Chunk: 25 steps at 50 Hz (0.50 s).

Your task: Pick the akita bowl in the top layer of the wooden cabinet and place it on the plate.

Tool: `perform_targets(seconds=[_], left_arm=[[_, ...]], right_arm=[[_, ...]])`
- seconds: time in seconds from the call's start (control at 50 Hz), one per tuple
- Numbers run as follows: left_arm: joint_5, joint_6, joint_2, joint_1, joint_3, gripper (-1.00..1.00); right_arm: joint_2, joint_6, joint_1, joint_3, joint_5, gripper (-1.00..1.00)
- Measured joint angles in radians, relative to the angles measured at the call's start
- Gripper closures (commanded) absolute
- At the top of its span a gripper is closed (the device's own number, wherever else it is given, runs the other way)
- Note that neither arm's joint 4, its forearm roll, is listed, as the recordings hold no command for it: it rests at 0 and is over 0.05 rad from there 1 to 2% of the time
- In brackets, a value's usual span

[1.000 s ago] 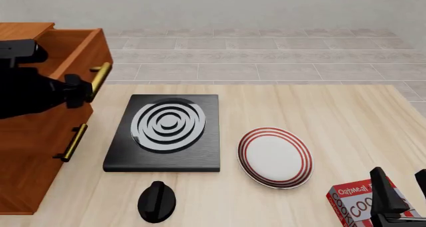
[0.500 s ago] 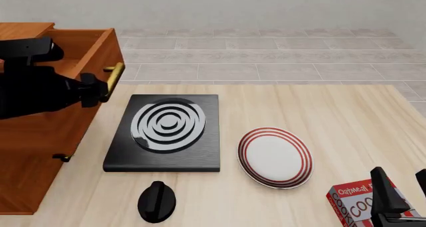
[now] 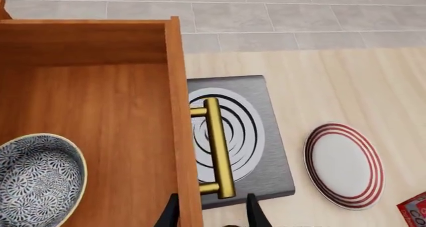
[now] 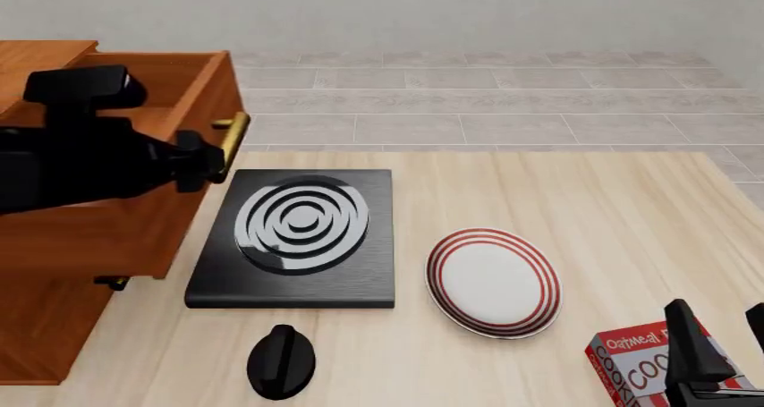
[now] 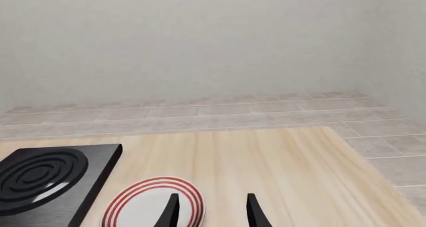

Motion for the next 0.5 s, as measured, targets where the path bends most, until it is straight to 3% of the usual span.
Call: perform_targets(seconds=[0.5], left_arm=[[0.001,-0.011,0.036,-0.070,-0.028,-1.00]], right_arm=[[0.001,0.004,-0.003,0.002,-0.001,-1.00]])
